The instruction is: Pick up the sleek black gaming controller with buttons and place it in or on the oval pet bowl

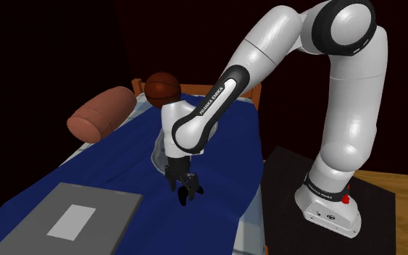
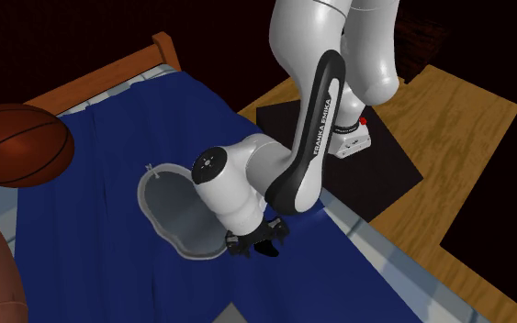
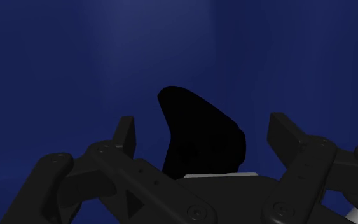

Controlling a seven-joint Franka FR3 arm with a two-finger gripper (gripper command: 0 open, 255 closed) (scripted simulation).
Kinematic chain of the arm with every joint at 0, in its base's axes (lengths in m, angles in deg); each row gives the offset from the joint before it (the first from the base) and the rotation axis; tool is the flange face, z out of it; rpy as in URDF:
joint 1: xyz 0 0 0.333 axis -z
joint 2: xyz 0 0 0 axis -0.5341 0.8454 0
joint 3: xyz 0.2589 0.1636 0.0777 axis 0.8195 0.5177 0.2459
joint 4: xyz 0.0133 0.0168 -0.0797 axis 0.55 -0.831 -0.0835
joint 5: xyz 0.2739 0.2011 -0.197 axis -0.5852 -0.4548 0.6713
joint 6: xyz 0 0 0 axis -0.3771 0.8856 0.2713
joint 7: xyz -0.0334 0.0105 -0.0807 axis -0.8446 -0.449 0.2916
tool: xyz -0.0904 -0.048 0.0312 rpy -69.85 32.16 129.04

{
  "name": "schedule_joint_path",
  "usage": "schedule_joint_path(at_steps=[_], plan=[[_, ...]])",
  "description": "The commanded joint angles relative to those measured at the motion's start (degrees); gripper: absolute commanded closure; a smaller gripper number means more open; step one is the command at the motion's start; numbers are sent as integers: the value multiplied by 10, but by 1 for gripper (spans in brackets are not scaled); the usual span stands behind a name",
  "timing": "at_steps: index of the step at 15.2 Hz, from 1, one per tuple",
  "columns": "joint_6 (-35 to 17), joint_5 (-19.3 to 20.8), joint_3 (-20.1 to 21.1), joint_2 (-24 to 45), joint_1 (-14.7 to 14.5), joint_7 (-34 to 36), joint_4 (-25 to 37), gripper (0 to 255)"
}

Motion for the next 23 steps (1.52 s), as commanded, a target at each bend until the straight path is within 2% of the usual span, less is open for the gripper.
schedule_joint_path(at_steps=[1, 2, 3, 12, 23], plan=[[0, 1, -2, 1, 1, 1, 0, 0], [0, 1, -2, 1, 1, 1, 0, 0], [0, 1, -2, 2, 1, 1, 1, 255], [0, 1, -2, 1, 1, 1, 0, 255], [85, -41, 17, -76, 22, -9, 18, 255]])
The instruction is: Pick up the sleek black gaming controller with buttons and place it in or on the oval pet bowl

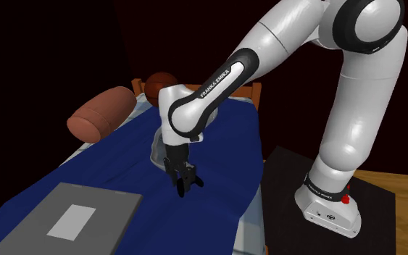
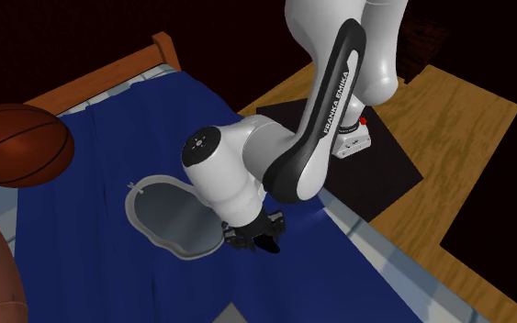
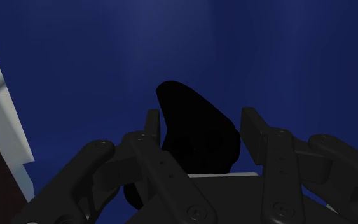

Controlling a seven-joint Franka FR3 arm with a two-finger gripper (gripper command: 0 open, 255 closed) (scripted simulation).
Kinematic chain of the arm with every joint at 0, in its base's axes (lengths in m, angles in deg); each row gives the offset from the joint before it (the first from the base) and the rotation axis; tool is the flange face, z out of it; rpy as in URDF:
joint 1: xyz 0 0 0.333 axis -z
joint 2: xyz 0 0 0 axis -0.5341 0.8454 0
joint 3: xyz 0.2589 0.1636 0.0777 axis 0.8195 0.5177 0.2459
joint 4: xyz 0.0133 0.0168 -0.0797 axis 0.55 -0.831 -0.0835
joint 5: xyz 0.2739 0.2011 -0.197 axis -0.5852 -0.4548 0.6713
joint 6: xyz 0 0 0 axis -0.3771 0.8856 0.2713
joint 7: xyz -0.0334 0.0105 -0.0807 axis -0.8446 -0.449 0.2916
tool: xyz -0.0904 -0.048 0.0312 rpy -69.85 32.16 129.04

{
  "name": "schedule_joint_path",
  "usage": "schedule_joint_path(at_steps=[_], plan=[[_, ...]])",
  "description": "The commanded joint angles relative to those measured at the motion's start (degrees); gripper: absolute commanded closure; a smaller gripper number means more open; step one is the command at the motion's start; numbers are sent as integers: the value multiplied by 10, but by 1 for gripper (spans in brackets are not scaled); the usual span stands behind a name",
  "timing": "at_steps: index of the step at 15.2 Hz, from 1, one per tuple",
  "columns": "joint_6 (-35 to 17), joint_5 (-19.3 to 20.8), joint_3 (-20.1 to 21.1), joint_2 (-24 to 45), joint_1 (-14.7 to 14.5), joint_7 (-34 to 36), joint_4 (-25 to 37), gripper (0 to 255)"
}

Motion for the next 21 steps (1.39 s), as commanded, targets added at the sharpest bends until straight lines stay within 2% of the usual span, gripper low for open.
schedule_joint_path(at_steps=[1, 21], plan=[[17, -9, 3, -16, 3, -2, 3, 255], [177, -51, -3, -119, 19, 1, 75, 255]])
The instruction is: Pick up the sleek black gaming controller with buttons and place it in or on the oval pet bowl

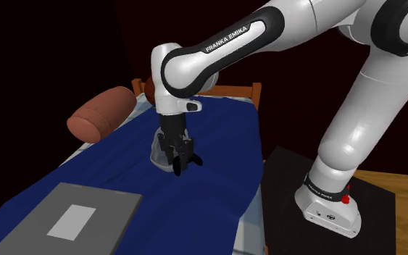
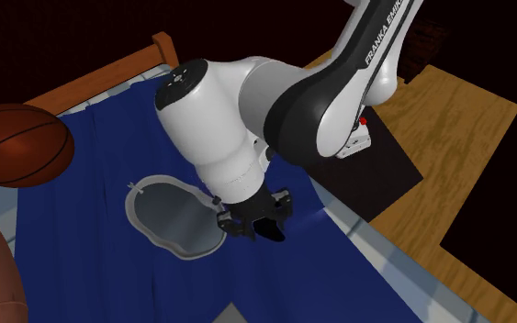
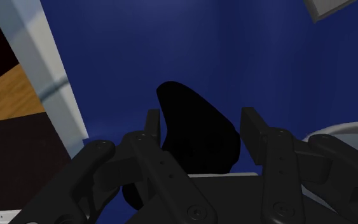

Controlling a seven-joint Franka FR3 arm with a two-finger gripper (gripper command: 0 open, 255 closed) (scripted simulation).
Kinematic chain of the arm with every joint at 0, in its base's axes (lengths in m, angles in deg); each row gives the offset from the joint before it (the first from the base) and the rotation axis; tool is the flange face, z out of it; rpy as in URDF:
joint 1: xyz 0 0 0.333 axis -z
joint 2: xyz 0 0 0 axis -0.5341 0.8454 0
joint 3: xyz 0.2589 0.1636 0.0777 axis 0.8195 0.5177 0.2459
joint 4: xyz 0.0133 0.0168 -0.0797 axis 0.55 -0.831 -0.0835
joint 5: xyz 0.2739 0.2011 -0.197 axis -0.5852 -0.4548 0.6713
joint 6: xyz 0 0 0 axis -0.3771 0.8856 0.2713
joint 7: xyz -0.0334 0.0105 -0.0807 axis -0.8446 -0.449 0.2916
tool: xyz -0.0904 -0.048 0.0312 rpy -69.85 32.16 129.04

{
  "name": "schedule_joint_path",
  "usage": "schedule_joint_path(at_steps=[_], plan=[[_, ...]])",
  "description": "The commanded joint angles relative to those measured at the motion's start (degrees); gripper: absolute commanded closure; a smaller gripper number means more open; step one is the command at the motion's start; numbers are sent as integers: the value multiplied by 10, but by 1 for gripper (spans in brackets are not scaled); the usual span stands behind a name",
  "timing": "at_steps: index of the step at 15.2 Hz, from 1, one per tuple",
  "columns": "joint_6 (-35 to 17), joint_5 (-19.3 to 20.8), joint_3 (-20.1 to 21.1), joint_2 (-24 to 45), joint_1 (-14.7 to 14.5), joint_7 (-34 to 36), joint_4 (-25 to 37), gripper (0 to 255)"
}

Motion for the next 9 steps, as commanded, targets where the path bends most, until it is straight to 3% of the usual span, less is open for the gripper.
schedule_joint_path(at_steps=[1, 9], plan=[[14, -1, -2, -6, 1, 1, 8, 255], [55, 90, -39, 113, 33, -19, 133, 255]])
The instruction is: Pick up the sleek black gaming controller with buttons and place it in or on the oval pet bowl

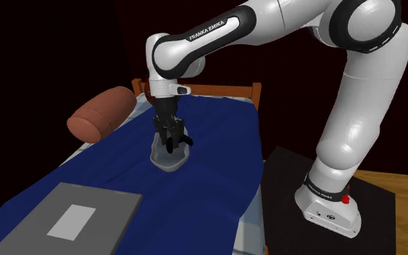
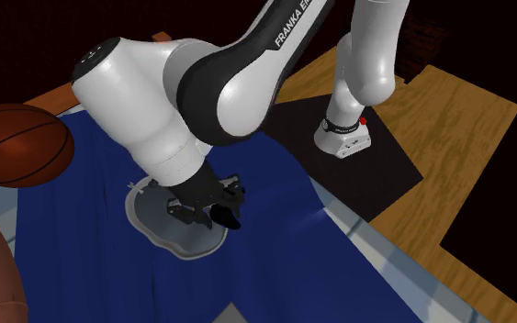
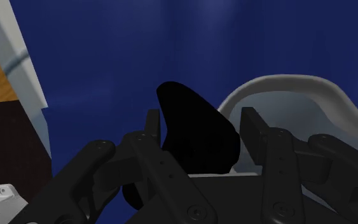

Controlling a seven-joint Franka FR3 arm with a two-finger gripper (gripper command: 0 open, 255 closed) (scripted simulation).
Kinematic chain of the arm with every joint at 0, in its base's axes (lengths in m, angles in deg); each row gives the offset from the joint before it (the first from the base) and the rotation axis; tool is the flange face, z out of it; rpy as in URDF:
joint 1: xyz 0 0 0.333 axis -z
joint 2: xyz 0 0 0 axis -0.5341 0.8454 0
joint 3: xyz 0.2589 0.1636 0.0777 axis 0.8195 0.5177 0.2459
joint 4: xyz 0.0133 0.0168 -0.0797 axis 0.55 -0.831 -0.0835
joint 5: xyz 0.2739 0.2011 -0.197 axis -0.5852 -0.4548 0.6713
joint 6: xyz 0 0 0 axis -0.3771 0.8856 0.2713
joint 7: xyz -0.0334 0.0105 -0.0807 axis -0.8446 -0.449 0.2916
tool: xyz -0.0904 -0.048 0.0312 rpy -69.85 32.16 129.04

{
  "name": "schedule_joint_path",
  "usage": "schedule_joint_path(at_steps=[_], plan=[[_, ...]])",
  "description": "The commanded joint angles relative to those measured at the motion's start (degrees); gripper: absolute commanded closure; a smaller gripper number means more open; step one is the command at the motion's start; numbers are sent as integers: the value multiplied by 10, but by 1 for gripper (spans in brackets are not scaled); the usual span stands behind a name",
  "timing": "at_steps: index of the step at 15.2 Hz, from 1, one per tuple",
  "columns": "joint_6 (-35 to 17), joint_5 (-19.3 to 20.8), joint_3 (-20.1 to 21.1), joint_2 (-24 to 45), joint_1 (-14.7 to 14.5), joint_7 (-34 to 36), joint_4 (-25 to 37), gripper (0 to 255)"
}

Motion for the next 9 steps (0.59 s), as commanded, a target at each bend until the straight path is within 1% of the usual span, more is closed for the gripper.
schedule_joint_path(at_steps=[1, 5, 9], plan=[[14, 22, -9, 31, 5, -4, 37, 255], [48, 64, -29, 98, 7, -11, 122, 255], [92, 103, -49, 172, 2, -18, 227, 255]])
